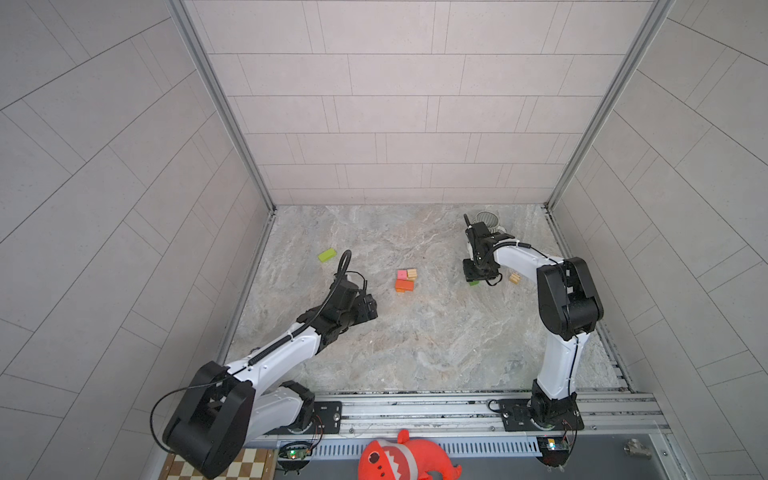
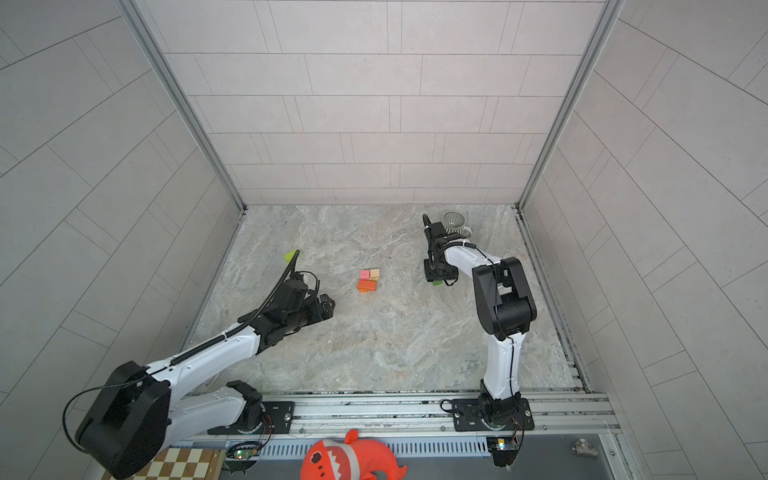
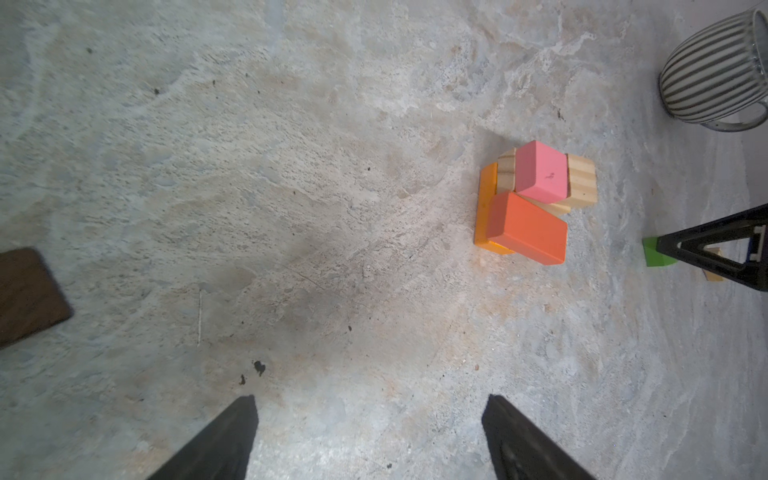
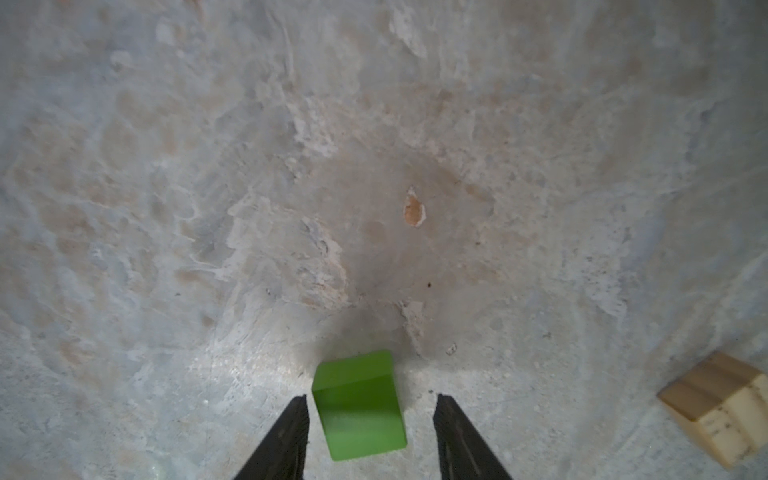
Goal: Build the wood block tower
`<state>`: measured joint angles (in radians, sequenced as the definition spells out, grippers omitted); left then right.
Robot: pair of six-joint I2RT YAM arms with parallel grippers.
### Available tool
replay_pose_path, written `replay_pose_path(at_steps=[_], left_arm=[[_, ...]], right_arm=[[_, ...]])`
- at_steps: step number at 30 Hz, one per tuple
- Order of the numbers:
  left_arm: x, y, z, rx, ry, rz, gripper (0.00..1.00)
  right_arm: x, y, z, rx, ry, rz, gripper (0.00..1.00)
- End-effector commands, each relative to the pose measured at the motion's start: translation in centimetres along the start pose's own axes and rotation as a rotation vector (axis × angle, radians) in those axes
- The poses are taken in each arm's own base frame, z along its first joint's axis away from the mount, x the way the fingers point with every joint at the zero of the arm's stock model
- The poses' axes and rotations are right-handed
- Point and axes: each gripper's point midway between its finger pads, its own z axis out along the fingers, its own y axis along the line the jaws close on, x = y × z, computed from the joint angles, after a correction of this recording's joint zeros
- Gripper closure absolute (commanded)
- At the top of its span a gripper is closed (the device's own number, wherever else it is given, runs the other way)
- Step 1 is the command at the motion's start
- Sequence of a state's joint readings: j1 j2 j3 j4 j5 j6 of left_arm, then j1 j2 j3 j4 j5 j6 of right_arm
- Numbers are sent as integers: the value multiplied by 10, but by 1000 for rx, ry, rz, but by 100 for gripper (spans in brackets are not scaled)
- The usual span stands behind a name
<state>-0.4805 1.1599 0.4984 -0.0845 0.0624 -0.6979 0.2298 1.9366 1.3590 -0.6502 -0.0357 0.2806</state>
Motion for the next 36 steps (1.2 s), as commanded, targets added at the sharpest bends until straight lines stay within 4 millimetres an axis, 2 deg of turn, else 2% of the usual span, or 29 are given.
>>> replay_pose_path(at_steps=[1,6,13,20,27,32,34,36], left_arm=[[2,2,-2,-4,-2,18,9],[2,2,0,-6,-1,17,9],[3,3,1,-11,2,16,9],[1,2,-2,-7,-4,14,9],[2,4,-8,-14,-3,13,9],[6,7,-14,-14,0,12,9],[6,7,-17,-10,-8,6,9],[7,8,-20,-7,-12,0,9]], right_arm=[[0,-5,-6,22,3,-5,49],[1,-2,-1,0,18,-7,52],[6,1,7,-16,41,1,66],[3,3,-7,-22,15,36,77],[8,23,-34,-54,-29,65,77],[14,48,-53,-108,-55,64,77],[14,50,-59,-105,-63,49,73],[15,42,-64,-70,-59,37,65]])
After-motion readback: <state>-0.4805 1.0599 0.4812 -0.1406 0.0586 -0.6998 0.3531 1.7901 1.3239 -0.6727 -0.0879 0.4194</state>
